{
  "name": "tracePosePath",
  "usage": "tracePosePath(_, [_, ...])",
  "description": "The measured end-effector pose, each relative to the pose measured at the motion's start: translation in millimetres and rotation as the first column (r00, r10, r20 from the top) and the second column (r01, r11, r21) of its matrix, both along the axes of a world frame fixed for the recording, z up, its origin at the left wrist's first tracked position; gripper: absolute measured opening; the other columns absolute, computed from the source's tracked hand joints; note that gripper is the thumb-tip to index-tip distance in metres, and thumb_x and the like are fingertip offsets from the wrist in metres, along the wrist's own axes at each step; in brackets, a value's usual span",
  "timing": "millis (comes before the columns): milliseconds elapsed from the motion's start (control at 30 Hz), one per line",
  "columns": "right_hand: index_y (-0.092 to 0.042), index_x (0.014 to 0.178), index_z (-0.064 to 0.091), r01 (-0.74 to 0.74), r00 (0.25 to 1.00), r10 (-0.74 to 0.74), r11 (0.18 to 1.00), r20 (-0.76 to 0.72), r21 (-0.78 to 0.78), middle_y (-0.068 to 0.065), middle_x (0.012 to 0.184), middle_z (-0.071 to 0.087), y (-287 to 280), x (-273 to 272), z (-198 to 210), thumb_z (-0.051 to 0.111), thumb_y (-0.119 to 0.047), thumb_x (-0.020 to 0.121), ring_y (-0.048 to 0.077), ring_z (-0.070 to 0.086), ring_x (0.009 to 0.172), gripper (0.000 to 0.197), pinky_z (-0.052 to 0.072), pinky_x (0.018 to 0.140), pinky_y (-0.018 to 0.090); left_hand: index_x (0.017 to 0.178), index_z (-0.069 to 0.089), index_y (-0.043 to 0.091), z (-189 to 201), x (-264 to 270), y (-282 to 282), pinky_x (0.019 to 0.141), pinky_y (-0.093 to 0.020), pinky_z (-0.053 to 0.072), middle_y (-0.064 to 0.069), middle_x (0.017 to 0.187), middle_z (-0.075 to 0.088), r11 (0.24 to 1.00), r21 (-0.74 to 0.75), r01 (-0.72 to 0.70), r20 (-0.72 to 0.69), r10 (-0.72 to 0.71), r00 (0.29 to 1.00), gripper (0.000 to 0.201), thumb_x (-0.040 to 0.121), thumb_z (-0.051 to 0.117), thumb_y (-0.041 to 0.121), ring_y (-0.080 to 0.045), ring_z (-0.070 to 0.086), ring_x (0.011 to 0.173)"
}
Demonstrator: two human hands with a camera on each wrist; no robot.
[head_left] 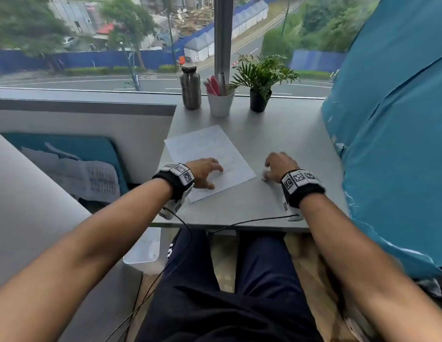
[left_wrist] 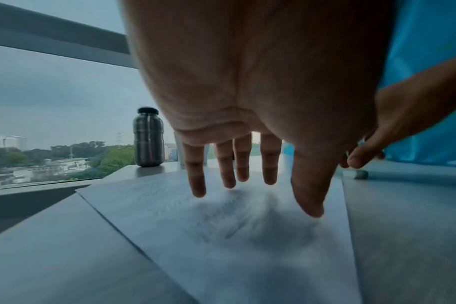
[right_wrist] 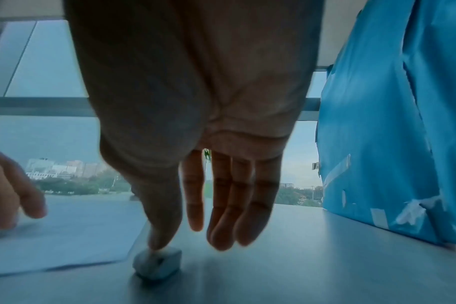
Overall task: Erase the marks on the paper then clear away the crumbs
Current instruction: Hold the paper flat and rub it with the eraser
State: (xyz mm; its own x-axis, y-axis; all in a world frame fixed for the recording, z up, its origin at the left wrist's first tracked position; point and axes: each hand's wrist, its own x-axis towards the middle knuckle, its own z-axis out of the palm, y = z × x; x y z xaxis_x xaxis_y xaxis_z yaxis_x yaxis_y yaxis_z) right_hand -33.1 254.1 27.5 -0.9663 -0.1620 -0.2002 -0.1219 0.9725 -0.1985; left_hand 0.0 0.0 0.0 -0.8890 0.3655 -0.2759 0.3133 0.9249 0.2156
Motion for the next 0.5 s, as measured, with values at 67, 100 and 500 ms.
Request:
tracePosePath(67, [-0.015, 0.105, 0.071, -0.015, 1.000, 0.016, 0.999, 0.020, -0.039, 0.017, 0.118, 0.060, 1.6, -2.2, -1.8, 0.073, -0.022, 0.081, 0.034, 0.064, 0.102, 0.024, 0.051, 0.094, 0.035, 0.141, 0.046, 0.021, 0.6, -0.2, 1.5, 0.112, -0.038, 0.032, -0.007, 0.150, 0.038, 1.000, -0.001, 0.016, 0.029, -0.016, 0.999, 0.065, 0.083, 0.074, 0.031, -0.027, 0.041, 0.135])
tracePosePath(100, [-0.017, 0.094, 0.074, -0.022, 0.999, 0.024, 0.998, 0.026, -0.058, 0.017, 0.110, 0.065, 2.7, -3.3, -4.5, 0.075, -0.020, 0.078, 0.032, 0.066, 0.097, 0.016, 0.053, 0.091, 0.034, 0.142, 0.045, 0.021, -0.6, -0.2, 0.6, 0.112, -0.038, 0.032, -0.008, 0.150, 0.037, 1.000, 0.003, 0.019, 0.032, -0.020, 0.999, 0.067, 0.083, 0.074, 0.031, -0.028, 0.040, 0.136])
tracePosePath(500, [-0.009, 0.081, 0.076, -0.146, 0.989, 0.126, 0.936, -0.083, -0.321, 0.007, 0.076, 0.072, -6.8, 2.1, -12.5, 0.074, -0.009, 0.077, 0.019, 0.066, 0.074, 0.004, 0.055, 0.073, 0.027, 0.146, 0.037, 0.031, -5.5, 23.9, 4.8, 0.109, -0.043, 0.036, -0.001, 0.155, 0.029, 0.995, -0.072, 0.062, 0.011, -0.062, 0.998, 0.082, 0.077, 0.074, 0.055, -0.026, 0.033, 0.135])
